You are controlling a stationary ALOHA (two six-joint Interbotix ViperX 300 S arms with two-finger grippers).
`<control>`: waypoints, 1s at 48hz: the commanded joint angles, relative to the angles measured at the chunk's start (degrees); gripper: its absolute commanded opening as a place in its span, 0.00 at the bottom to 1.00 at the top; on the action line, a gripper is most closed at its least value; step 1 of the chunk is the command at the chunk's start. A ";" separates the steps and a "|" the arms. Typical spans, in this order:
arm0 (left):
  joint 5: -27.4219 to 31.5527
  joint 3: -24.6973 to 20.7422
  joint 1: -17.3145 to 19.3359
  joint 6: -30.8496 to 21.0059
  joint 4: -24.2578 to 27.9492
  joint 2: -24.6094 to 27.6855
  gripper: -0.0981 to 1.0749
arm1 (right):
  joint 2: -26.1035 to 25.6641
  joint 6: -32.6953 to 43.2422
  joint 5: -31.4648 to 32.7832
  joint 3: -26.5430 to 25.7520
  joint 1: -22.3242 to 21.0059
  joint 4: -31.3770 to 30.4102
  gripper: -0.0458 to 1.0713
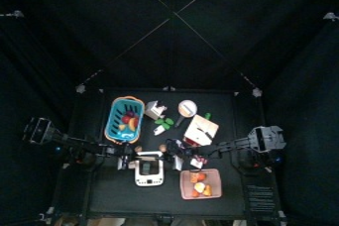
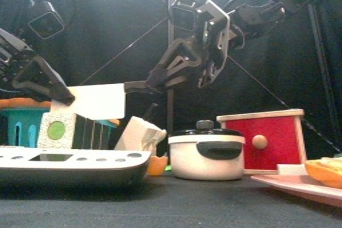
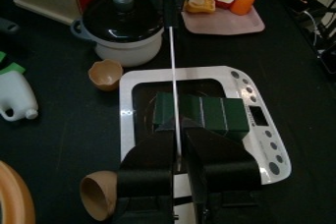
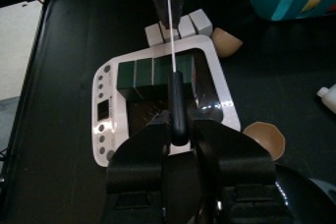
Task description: Cut sushi roll
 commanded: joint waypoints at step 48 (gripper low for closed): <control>1.67 -1.23 -0.09 -0.18 -0.09 -0.09 0.46 | -0.53 0.00 -0.35 -1.49 1.05 0.44 0.49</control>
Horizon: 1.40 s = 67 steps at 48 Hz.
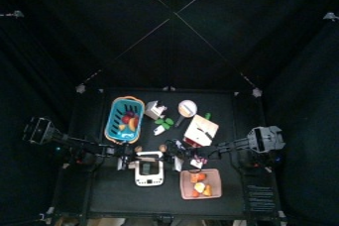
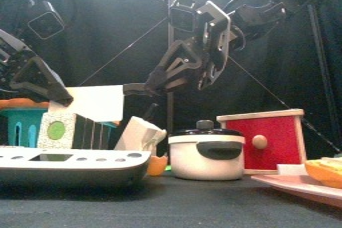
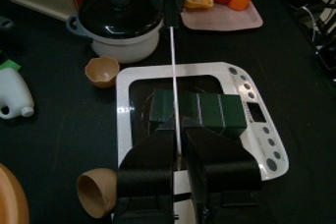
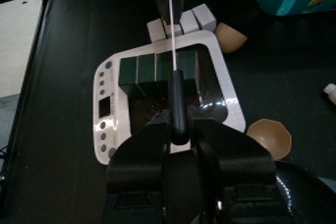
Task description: Cut sushi roll
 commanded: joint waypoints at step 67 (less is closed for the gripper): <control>0.44 -0.88 1.23 0.00 -0.26 -0.09 0.46 | 0.35 0.00 -0.26 -1.49 1.32 0.09 0.49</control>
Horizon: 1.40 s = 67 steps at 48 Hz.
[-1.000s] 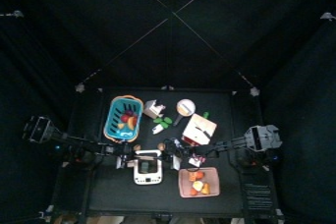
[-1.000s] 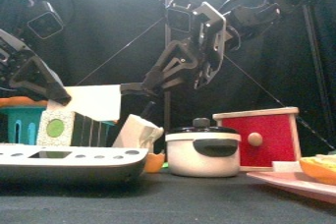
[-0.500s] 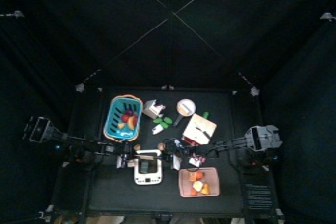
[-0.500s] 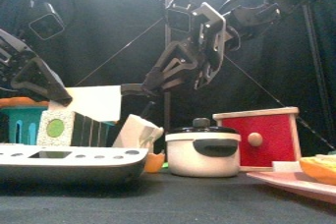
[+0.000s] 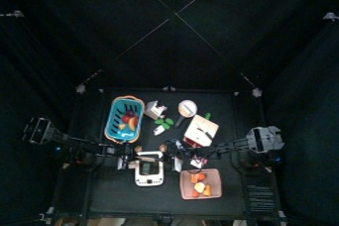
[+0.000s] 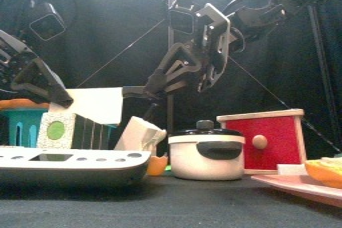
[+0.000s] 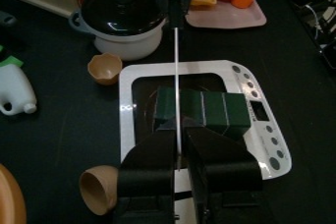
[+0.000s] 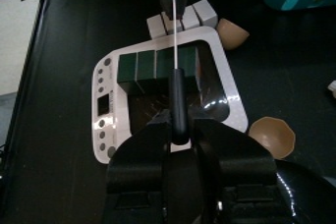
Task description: Cut sushi roll
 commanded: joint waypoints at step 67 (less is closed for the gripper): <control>3.16 -0.88 0.09 -0.18 -0.26 0.79 0.46 | -0.18 -0.18 -0.26 -1.58 1.58 -0.35 0.49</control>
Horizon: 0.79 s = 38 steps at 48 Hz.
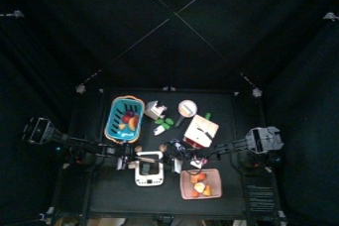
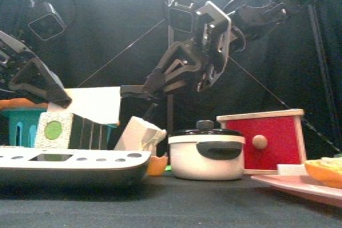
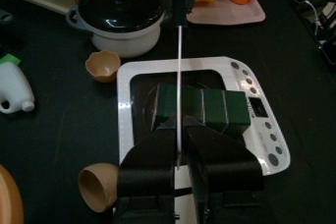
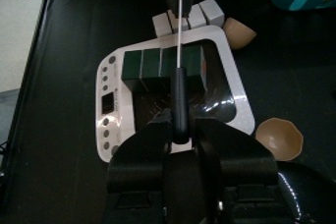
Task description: Cut sushi roll
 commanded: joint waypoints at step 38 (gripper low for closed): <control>0.44 -1.67 0.70 0.00 -0.18 4.31 0.46 | 0.79 -0.09 -0.18 -1.14 0.62 0.26 0.49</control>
